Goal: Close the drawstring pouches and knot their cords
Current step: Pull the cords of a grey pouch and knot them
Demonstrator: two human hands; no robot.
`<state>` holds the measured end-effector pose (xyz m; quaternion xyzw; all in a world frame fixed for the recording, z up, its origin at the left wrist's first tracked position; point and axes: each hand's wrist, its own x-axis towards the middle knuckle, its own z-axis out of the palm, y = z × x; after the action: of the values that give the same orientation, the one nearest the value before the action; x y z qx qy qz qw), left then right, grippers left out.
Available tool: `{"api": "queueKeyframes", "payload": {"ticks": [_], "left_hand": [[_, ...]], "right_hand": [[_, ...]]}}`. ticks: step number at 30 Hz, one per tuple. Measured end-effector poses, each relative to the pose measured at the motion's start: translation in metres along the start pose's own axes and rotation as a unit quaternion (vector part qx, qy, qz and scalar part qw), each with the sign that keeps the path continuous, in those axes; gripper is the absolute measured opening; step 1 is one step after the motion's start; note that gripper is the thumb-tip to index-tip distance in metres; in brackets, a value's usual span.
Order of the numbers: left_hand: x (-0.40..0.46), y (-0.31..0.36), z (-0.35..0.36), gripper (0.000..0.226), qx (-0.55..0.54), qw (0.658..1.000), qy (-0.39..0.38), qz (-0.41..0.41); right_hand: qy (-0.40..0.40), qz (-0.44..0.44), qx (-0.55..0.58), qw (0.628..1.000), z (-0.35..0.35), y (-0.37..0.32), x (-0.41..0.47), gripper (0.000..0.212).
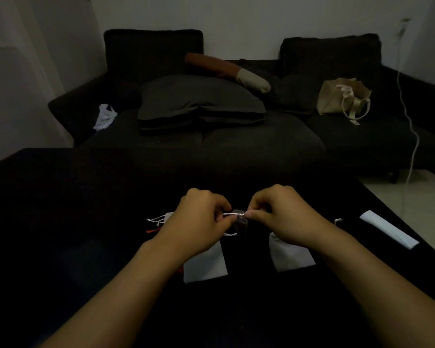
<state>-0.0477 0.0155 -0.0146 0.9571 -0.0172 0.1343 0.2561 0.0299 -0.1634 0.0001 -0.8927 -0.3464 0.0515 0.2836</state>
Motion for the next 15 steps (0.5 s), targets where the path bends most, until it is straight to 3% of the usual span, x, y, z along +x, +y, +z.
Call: {"api": "queueKeyframes", "payload": {"ticks": [3,10,12,15], "left_hand": [[0.0027,-0.0036,0.0015,0.004,-0.037,0.999,-0.02,-0.018],[0.0049,-0.0033,0.0009,0.013,-0.197,0.979,-0.01,-0.056],[0.0057,-0.0013,0.0016,0.017,-0.291,0.954,-0.027,-0.071],[0.0043,0.0021,0.0026,0.023,-0.453,0.878,-0.069,-0.142]], "right_hand": [[0.002,-0.014,0.011,1.0,0.0024,0.0013,-0.0009,0.01],[-0.018,0.007,0.103,0.994,0.0029,0.0017,0.0007,0.011],[-0.022,0.003,0.116,0.993,0.0045,-0.0004,0.0001,0.012],[0.019,-0.006,0.091,0.996,0.0074,-0.0032,-0.0006,0.01]]}}
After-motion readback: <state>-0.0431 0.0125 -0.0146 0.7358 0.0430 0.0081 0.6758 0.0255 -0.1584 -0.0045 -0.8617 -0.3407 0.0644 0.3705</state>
